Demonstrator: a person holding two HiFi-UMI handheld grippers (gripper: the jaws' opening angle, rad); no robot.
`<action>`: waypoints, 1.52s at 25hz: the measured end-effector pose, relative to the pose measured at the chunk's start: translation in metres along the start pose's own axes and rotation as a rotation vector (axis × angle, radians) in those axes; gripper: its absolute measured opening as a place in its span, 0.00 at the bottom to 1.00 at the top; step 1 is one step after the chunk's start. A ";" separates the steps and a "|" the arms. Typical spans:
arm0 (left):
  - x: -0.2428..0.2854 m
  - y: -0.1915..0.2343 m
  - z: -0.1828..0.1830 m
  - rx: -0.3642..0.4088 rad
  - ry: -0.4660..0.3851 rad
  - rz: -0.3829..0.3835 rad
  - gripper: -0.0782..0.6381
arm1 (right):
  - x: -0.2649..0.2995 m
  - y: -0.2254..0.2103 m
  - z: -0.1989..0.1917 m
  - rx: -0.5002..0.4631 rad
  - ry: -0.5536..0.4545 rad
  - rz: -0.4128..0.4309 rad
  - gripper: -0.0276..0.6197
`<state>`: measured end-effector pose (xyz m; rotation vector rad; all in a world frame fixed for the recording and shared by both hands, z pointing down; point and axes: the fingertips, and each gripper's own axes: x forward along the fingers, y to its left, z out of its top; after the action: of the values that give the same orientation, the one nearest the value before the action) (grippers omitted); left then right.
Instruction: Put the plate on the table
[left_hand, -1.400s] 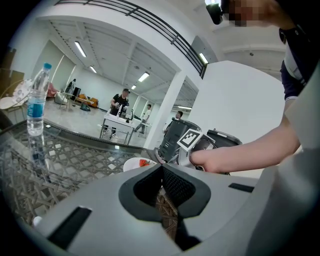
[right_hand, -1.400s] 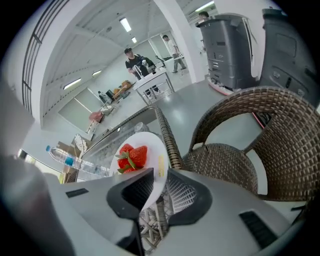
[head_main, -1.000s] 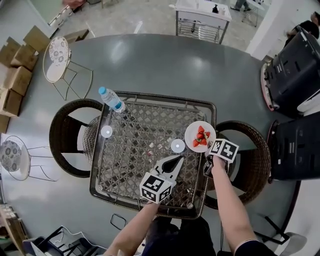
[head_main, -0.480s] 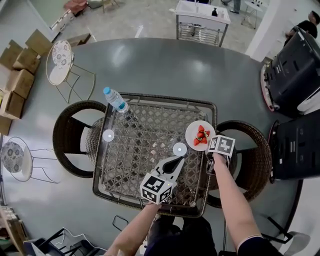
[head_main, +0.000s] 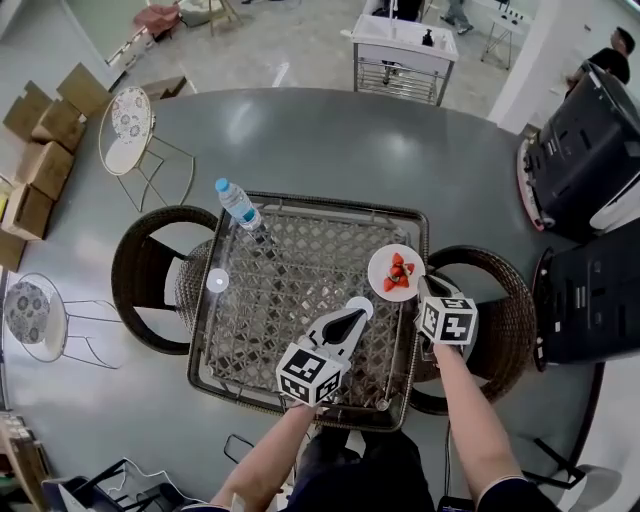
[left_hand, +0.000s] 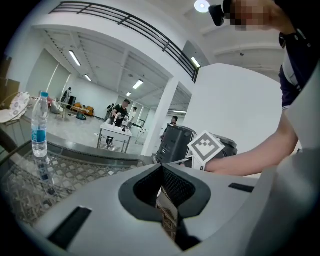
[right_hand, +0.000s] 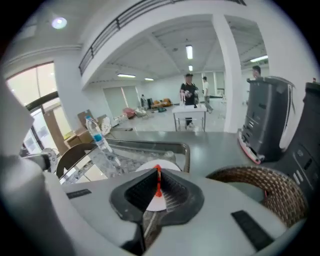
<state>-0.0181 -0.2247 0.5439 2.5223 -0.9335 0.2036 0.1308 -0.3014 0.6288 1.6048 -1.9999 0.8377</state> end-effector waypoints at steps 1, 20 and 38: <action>-0.001 -0.004 0.004 0.010 -0.003 -0.005 0.12 | -0.012 0.010 0.009 -0.037 -0.046 0.034 0.06; -0.034 -0.086 0.082 0.122 -0.090 -0.060 0.12 | -0.189 0.122 0.080 -0.208 -0.493 0.340 0.05; -0.054 -0.114 0.101 0.166 -0.139 -0.063 0.12 | -0.226 0.147 0.083 -0.252 -0.571 0.391 0.05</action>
<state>0.0138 -0.1619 0.3979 2.7437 -0.9227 0.0896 0.0421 -0.1781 0.3909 1.4310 -2.7482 0.2288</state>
